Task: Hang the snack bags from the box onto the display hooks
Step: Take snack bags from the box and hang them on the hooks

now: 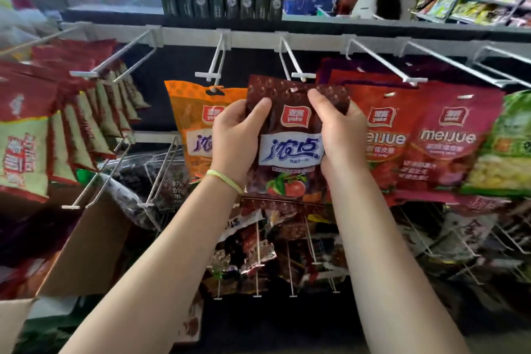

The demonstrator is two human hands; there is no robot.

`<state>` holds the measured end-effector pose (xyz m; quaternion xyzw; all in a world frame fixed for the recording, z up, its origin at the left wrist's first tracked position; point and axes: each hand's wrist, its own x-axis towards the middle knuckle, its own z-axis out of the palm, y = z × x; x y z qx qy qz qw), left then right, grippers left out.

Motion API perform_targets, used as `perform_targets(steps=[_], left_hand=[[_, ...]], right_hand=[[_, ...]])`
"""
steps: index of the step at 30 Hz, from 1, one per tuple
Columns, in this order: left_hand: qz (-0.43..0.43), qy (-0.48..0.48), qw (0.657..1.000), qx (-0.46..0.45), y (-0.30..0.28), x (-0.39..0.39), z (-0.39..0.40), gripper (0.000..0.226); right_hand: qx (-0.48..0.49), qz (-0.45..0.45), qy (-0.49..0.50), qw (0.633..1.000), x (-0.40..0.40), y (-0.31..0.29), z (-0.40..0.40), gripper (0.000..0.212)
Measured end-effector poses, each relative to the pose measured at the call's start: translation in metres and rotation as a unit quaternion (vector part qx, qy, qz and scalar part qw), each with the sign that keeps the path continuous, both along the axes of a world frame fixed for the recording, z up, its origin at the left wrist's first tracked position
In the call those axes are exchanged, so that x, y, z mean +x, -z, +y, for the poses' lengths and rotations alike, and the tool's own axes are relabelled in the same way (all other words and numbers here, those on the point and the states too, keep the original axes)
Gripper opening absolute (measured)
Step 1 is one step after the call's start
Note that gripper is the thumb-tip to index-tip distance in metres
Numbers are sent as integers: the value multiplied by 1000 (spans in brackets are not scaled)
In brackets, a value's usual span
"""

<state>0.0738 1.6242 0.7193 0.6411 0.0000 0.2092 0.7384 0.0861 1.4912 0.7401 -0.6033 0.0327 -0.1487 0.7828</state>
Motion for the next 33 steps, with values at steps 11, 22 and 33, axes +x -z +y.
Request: perform_targets(steps=[11,22,33], left_hand=[[30,-59,994,90,39,-17,43,10],[178,-108,968,141,145,-115,242,20],[281,-201,791,504,241,-181,520,43]], right_hand=[[-250,-226,331,881,-31,35,29,24],[-316,86,-277,903,-86,110,237,21],[-379,200,-356,831,-139,201,487,14]])
